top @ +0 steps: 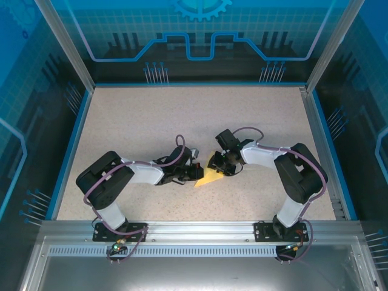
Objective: Fold a paper plane with a square sheet of paper (pick it up from the middle)
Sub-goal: Fourth fold the wing at the center of the table.
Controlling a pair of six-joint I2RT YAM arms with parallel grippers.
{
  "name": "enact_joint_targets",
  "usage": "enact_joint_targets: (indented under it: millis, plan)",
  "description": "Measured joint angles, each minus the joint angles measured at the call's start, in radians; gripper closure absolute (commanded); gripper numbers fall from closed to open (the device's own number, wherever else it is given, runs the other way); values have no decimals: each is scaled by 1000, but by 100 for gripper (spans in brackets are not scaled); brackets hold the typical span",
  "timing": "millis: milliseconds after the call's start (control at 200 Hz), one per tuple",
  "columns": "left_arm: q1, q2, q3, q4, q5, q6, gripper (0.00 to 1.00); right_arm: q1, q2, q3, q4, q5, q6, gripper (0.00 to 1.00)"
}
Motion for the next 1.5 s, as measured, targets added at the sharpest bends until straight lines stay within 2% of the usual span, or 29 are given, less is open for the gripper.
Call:
enact_joint_targets:
  millis: [215, 575, 715, 1120, 1501]
  plan:
    - [0, 0, 6, -6, 0, 0, 97, 0, 14, 24, -24, -1, 0, 56]
    - [0, 0, 6, -6, 2, 16, 96, 0, 43, 66, -79, -4, -1, 59]
    - [0, 0, 6, -4, 2, 18, 96, -1, 51, 77, -89, -7, -1, 56]
    - [0, -6, 5, 77, 23, 14, 96, -2, 60, 83, -95, -13, -1, 55]
    - [0, 8, 5, 84, 35, 14, 98, -13, 60, 82, -93, -36, -1, 54]
